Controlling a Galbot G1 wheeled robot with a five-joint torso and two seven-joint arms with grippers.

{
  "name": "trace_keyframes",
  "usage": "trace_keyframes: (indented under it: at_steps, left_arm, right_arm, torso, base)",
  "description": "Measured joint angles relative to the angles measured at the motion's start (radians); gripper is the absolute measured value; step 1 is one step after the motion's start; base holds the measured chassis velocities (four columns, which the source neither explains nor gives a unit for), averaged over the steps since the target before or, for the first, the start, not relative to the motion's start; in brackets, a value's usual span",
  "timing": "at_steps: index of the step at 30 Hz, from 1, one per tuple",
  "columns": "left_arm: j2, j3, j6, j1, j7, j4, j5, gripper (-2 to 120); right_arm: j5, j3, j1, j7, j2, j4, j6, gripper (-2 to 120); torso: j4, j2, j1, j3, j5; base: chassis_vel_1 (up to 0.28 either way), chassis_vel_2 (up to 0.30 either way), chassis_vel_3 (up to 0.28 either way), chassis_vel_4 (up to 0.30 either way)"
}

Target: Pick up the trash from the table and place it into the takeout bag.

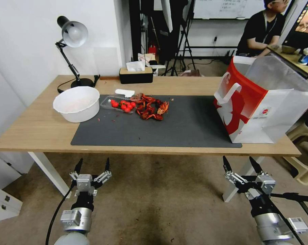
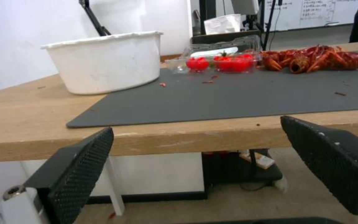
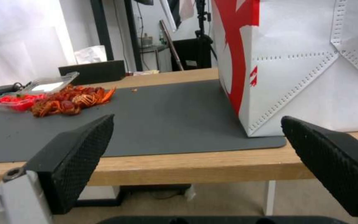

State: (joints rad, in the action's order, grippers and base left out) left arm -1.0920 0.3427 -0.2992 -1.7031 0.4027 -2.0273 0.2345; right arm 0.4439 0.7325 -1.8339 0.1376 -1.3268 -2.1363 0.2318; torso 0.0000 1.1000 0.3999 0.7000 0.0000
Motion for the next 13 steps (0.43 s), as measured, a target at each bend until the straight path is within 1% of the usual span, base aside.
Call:
trace_keyframes:
  at_steps: [13]
  left_arm:
    - [0.001, -0.001, 0.001, 0.002, 0.000, 0.000, 0.001, 100]
  right_arm:
    - [0.000, 0.000, -0.001, 0.001, 0.000, -0.001, 0.001, 100]
  torso:
    - [0.0000, 0.000, 0.000, 0.000, 0.0000]
  base:
    - [0.000, 0.000, 0.000, 0.000]
